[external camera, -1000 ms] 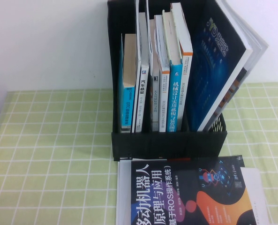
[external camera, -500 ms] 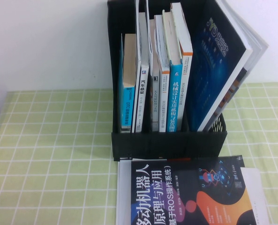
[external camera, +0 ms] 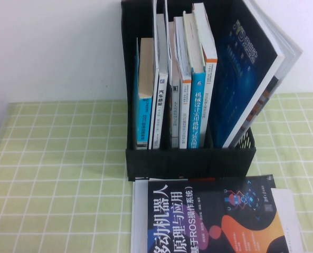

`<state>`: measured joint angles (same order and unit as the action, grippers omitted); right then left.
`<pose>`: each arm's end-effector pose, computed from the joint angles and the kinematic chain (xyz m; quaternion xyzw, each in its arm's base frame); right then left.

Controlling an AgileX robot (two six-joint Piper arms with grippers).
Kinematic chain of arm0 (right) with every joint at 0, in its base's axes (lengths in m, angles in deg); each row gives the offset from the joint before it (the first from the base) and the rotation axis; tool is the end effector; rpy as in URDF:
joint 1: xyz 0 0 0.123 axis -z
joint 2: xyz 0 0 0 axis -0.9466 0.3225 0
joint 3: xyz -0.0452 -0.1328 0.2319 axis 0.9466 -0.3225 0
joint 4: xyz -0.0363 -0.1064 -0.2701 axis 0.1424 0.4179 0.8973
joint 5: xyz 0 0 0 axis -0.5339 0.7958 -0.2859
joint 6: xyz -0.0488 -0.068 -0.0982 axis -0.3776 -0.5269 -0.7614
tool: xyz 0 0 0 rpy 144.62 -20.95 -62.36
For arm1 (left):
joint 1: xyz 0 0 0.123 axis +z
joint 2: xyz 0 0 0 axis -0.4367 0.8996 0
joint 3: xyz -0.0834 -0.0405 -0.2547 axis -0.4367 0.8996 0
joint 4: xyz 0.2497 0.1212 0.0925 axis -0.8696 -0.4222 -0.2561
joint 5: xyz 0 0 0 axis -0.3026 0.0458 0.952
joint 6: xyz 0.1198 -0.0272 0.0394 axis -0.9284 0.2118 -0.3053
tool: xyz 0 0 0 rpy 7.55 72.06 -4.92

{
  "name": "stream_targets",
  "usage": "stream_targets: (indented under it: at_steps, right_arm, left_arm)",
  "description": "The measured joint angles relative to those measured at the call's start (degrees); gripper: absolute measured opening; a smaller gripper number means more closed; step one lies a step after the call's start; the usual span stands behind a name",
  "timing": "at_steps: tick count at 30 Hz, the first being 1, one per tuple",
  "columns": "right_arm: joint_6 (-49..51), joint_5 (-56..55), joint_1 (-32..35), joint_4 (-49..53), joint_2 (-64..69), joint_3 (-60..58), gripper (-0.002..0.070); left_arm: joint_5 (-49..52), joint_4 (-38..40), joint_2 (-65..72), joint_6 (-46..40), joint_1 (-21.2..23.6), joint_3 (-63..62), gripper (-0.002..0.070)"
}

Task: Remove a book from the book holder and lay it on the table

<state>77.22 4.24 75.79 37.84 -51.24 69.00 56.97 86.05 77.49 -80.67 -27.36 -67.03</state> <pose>0.1444 -0.0095 0.1599 0.0057 0.8039 -0.0337 0.5938 0.1452 -0.0083 0.1649 -0.0752 0.7910 -0.0950 0.5997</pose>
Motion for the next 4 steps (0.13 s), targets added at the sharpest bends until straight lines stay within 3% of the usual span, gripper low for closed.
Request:
stream_targets:
  at_steps: [4]
  right_arm:
    - [0.00, -0.10, 0.91, -0.12, 0.00, 0.00, 0.0001]
  left_arm:
    - [0.00, 0.00, 0.00, 0.00, 0.00, 0.00, -0.0003]
